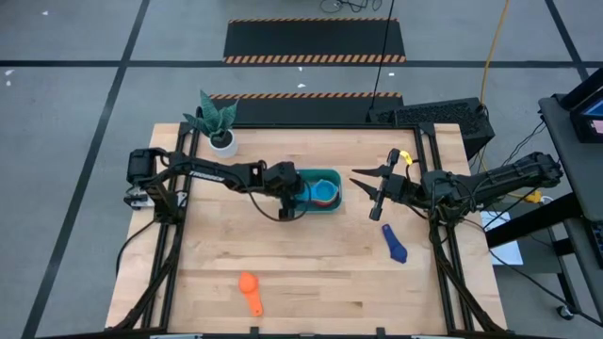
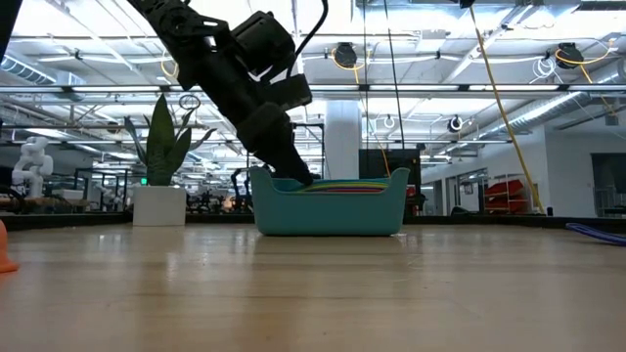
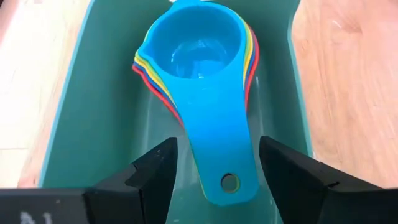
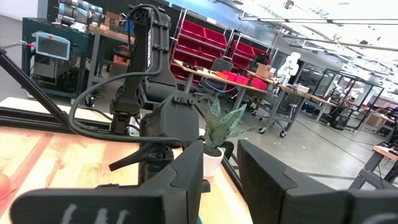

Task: Nest measuring cups in basket
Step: Stack the light blue measuring cup on top of the green measuring cup inside the light blue bin, then stack the orange measuring cup on top of the light blue measuring cup inside the light blue bin

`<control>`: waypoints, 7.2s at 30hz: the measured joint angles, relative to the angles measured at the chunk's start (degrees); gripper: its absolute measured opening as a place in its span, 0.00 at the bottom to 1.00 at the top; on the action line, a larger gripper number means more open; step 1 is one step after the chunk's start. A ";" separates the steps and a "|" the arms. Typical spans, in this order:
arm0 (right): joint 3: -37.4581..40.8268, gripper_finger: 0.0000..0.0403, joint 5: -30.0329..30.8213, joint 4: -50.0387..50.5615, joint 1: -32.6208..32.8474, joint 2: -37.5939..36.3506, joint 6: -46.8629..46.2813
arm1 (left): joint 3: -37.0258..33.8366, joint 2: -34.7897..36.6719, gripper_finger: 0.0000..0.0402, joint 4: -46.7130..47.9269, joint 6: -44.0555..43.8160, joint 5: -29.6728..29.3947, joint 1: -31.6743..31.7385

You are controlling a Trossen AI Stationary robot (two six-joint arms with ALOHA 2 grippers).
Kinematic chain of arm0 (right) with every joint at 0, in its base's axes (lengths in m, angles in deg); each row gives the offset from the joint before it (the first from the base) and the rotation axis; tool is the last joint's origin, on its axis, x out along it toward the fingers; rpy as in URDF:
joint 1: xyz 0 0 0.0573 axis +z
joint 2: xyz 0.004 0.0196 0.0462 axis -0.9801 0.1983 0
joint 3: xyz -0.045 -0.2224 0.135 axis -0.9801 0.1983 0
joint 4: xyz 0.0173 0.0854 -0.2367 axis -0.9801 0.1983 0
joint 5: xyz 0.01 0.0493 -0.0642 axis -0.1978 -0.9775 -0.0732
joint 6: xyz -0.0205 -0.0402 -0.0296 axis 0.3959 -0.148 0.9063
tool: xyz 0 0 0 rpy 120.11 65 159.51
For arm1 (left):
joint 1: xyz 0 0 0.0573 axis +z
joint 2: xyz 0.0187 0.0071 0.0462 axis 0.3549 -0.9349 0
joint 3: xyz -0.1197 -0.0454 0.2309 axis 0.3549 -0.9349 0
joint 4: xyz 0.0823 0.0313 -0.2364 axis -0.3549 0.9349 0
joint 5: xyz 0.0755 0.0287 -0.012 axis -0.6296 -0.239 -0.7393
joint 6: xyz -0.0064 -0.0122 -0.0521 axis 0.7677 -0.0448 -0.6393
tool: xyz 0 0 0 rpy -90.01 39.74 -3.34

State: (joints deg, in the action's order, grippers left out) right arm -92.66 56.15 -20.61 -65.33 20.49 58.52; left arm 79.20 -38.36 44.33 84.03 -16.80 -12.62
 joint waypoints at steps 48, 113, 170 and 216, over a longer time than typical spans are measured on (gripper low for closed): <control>0.00 0.23 -0.20 -2.84 -0.02 -0.04 0.70 | -0.02 17.46 0.28 33.80 -26.21 -10.52 -50.05; 0.00 0.23 -6.25 0.10 0.01 0.22 -11.82 | -13.38 7.54 0.04 19.10 -16.54 -15.57 -44.24; -0.02 0.23 -6.25 1.95 0.01 0.21 -13.04 | -13.16 -5.97 0.20 -11.04 -19.68 -34.31 -63.99; -0.04 0.26 -6.50 -20.36 -2.49 15.28 -7.23 | -31.36 38.52 0.01 -69.62 -13.24 6.70 -12.01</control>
State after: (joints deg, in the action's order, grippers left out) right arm -92.71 49.66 -40.98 -67.83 35.77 51.28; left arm 47.83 0.17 -25.29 70.79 -10.10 -24.62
